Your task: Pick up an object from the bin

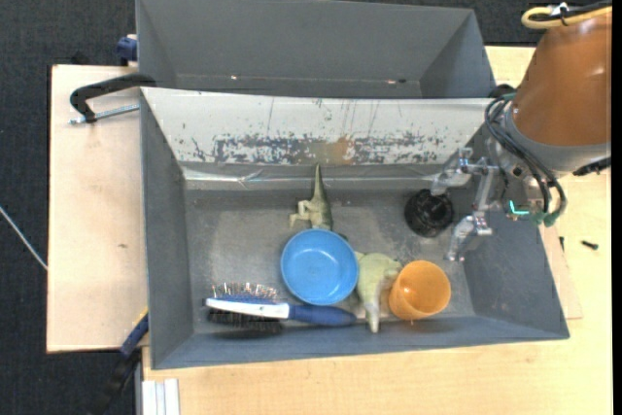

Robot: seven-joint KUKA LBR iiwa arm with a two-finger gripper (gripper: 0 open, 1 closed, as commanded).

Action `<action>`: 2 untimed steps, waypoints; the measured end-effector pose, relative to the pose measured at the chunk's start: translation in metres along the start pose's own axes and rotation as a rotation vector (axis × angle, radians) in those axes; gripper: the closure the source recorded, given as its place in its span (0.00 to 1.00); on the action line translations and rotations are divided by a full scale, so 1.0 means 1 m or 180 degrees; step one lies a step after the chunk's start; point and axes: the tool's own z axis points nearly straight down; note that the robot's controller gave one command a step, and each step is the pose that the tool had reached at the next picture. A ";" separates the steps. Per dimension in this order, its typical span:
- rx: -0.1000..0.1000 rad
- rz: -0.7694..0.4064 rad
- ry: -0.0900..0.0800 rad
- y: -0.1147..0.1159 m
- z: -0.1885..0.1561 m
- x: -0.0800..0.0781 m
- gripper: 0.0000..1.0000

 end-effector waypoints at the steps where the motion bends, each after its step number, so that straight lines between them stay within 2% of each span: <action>1: -0.0004 -0.0822 -0.0014 -0.044 0.154 -0.005 0.00; 2: 0.0000 -0.0835 0.0002 -0.044 0.151 -0.005 1.00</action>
Offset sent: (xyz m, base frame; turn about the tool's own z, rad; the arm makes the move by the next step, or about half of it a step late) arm 0.0021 -0.0446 -0.1575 -0.2617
